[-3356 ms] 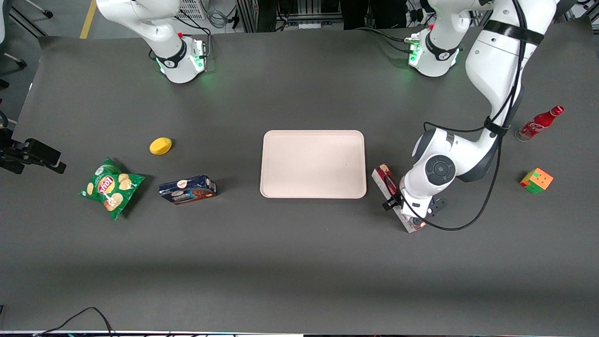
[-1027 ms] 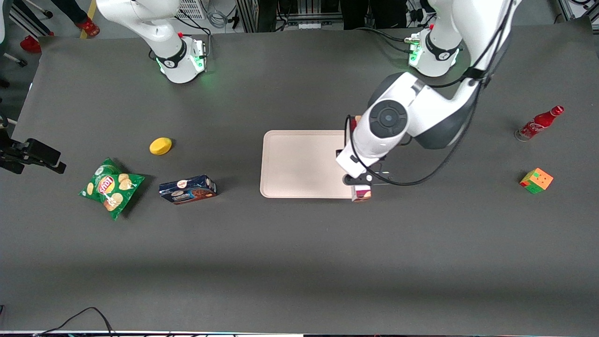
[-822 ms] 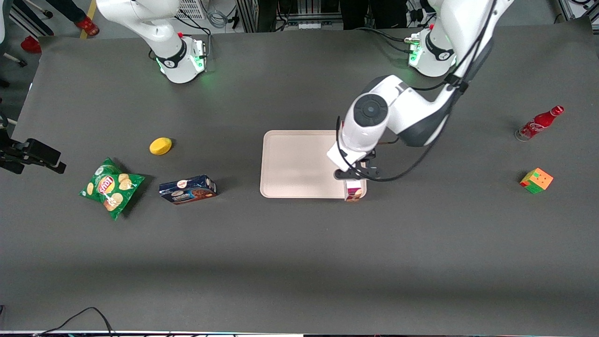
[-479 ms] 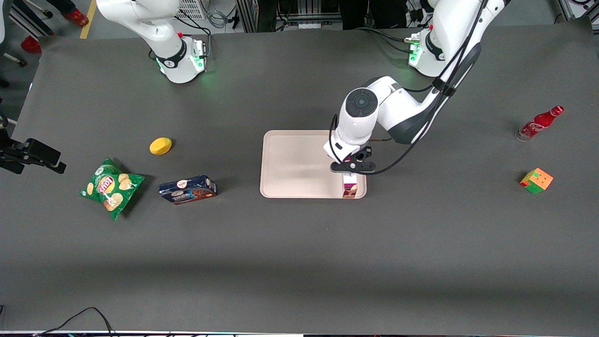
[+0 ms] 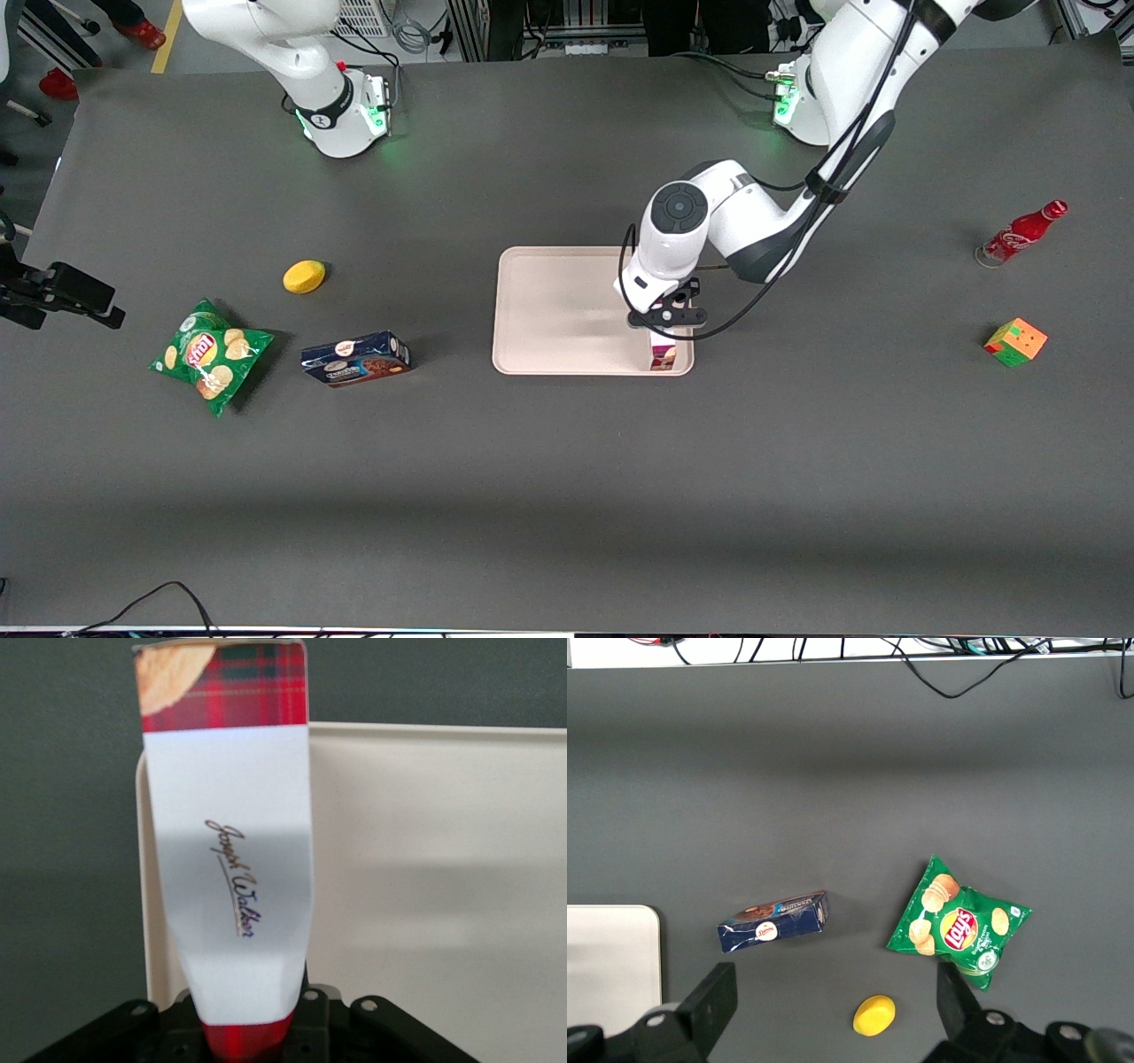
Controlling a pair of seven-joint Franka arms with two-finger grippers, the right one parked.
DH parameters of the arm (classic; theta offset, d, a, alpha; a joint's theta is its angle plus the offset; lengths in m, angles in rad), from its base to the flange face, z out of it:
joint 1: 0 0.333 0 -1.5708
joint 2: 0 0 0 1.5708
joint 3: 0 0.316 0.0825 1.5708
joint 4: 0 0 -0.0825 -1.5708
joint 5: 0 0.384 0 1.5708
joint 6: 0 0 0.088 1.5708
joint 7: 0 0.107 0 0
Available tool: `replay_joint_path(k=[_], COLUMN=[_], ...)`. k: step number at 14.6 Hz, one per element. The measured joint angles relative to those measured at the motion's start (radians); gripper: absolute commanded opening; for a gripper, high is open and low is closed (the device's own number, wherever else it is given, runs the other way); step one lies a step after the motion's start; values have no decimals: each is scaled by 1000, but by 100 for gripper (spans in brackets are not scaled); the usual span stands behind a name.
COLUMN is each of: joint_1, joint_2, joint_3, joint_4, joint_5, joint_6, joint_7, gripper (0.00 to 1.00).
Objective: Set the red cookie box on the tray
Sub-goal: 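Lower the cookie box onto the tray and open the left gripper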
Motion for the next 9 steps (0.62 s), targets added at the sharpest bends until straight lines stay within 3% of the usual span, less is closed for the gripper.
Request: replay_joint_path(k=[4,5,6,7,9], joint_1=[1,1,1,2,2], joint_2=[50,57,59,59,59], joint_3=[4,4,4,4,4], joint_4=[-12,-18,-22,-22,-25], joint_5=[84,94,100,101,101], joint_6=[41,47,51,52,53], joint_7=[-47,-61,-69,-71,-73], gripper=[31,43,79,100,100])
